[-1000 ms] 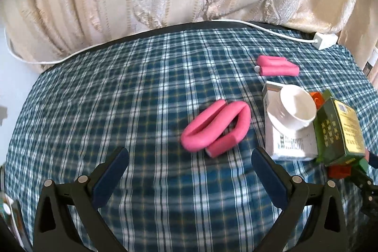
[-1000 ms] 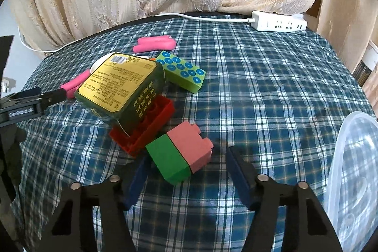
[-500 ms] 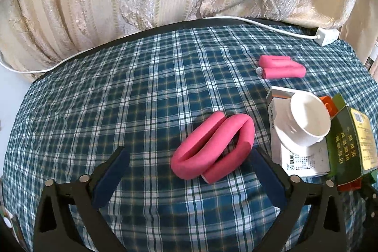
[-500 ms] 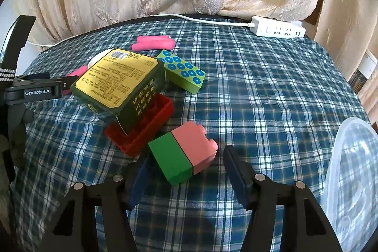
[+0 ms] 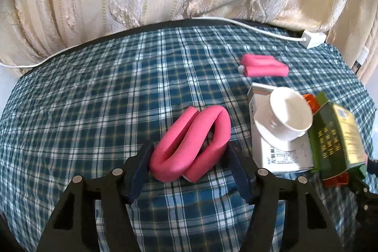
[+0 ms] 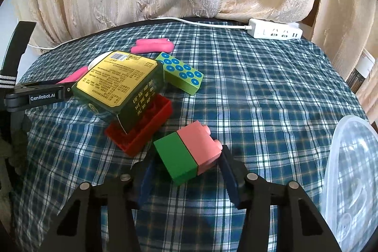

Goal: Organize objects
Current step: 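Carry the pink grip and green-pink brick over the clear bowl with both grippers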

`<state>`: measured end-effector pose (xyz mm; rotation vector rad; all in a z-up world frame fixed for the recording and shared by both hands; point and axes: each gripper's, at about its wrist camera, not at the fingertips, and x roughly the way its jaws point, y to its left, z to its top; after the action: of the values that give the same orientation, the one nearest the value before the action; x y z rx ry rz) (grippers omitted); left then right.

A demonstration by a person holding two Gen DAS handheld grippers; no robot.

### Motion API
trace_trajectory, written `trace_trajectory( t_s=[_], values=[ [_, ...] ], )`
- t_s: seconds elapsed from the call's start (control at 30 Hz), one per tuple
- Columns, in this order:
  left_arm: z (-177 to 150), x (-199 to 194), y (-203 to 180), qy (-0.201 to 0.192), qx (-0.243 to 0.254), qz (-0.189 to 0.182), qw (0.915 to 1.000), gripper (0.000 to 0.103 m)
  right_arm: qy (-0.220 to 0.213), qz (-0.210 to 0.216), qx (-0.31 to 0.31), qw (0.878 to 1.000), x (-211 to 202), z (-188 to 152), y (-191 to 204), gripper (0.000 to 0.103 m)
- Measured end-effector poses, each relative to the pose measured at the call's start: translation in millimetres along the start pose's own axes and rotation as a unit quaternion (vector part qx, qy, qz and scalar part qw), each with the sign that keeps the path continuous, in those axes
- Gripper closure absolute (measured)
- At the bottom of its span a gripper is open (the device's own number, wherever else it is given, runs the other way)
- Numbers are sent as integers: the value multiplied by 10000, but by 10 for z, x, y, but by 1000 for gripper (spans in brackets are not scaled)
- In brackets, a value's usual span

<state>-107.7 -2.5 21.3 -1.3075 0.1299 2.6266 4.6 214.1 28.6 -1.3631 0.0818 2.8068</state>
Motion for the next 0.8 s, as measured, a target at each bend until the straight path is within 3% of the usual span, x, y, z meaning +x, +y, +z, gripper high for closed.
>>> trace_trajectory(
  t_s=[0.2, 0.53, 0.8],
  values=[
    [6, -276, -34, -264, -104, -30, 9996, 39, 7, 248, 380, 9990, -76, -44, -115, 49],
    [-26, -765, -280, -659, -63, -194, 9976, 39, -379, 277, 530, 9975, -402, -29, -208, 49],
    [-44, -1067, -624, -886, 243, -398, 9950, 39, -732, 146, 855, 9935, -702, -69, -520, 49]
  ],
)
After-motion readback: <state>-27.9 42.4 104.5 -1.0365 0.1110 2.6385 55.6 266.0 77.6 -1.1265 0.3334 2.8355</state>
